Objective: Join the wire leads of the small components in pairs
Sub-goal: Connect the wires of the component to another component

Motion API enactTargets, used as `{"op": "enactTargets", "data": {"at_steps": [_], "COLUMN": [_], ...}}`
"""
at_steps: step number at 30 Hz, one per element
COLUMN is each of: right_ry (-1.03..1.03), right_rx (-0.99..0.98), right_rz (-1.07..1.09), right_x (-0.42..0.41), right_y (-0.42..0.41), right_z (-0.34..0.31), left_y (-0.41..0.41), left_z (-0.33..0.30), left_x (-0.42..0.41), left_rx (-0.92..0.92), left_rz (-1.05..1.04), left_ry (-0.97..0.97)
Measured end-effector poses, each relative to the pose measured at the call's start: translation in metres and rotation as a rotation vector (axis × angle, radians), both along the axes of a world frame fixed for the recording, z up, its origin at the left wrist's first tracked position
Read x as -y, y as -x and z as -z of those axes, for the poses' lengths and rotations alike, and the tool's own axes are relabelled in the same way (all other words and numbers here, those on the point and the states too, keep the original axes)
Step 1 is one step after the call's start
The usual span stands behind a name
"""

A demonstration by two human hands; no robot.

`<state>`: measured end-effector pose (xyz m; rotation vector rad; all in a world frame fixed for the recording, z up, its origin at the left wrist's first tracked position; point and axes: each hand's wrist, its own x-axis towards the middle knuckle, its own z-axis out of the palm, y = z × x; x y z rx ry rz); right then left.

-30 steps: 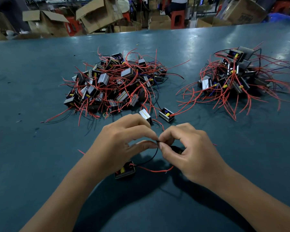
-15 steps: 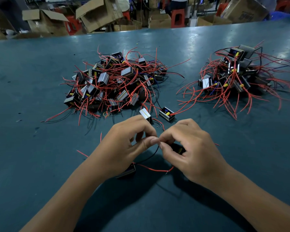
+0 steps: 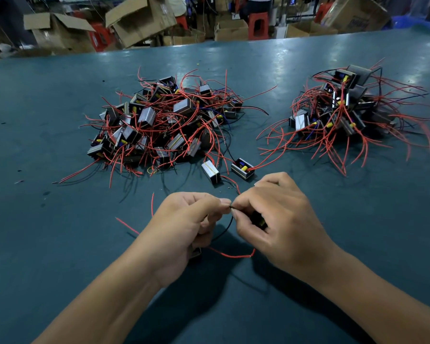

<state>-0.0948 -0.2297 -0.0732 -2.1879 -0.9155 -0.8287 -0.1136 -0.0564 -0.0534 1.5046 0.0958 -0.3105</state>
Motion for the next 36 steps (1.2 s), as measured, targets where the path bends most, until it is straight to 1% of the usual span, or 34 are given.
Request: {"op": "enactTargets", "data": {"at_steps": [4,6,9,12,16,19,23,24,27,32,36], "right_ry": [-0.006,-0.026,-0.066,-0.086,-0.091,-0.098,-0.099,-0.098,-0.100,-0.083,-0.067], "right_rx": [-0.017,-0.055,-0.119,-0.145,-0.153,-0.155,-0.140,-0.134,-0.136,-0.127,-0.104], "right_rz": [-0.011,-0.020,-0.022,-0.024,-0.034,-0.042,-0.041,-0.038,-0.031,-0.020,-0.027], "right_x": [0.000,0.001,0.003,0.002,0.003,0.004,0.005,0.005,0.004,0.003,0.004], "right_y": [-0.001,-0.001,0.002,0.003,0.003,0.003,0.003,0.003,0.003,0.003,0.002], "right_z": [0.000,-0.001,-0.004,-0.007,-0.007,-0.007,-0.007,-0.007,-0.007,-0.006,-0.004], "left_y": [0.000,-0.002,-0.005,-0.006,-0.009,-0.010,-0.010,-0.008,-0.004,-0.001,-0.003], "left_z": [-0.001,-0.001,-0.003,-0.006,-0.006,-0.004,-0.006,-0.007,-0.009,-0.006,-0.003], "left_x": [-0.001,-0.005,-0.016,-0.026,-0.026,-0.024,-0.024,-0.024,-0.022,-0.008,-0.005], "left_rx": [0.058,0.189,0.457,0.688,0.916,1.013,1.012,0.971,0.771,0.678,0.527], "left_rz": [0.019,0.027,0.030,0.056,0.102,0.075,0.051,0.040,0.012,0.017,-0.011], "left_ry": [-0.031,-0.154,-0.360,-0.541,-0.726,-0.793,-0.819,-0.777,-0.569,-0.552,-0.398]}}
